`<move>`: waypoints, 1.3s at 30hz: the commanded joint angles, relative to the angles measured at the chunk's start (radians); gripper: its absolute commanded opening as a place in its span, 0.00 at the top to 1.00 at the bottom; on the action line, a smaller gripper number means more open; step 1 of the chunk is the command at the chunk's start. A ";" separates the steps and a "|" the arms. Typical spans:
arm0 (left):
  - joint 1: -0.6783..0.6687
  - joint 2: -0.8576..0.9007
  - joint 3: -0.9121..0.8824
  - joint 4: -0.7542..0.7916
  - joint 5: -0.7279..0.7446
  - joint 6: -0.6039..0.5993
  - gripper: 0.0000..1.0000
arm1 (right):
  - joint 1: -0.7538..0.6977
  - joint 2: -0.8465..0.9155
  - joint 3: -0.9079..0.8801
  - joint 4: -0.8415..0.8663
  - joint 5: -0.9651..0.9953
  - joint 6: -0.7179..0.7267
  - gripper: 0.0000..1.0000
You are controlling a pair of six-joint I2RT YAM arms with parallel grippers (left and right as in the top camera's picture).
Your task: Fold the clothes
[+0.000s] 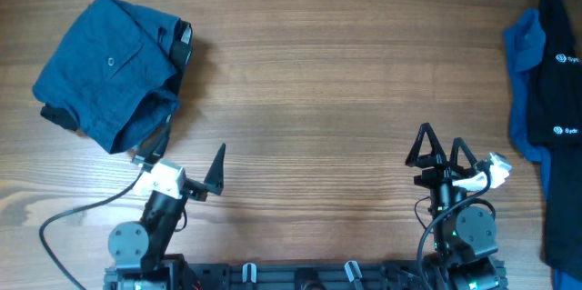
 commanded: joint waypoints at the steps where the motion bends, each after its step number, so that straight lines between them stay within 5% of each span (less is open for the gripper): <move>1: -0.001 -0.010 -0.007 -0.030 -0.009 -0.004 0.00 | -0.002 -0.003 -0.003 0.003 -0.005 -0.017 0.00; 7: -0.001 -0.010 -0.007 -0.167 -0.009 -0.005 0.00 | -0.002 -0.003 -0.003 0.003 -0.005 -0.017 0.00; 39: -0.001 -0.006 -0.007 -0.163 -0.009 -0.005 0.00 | -0.002 -0.003 -0.003 0.003 -0.005 -0.017 0.00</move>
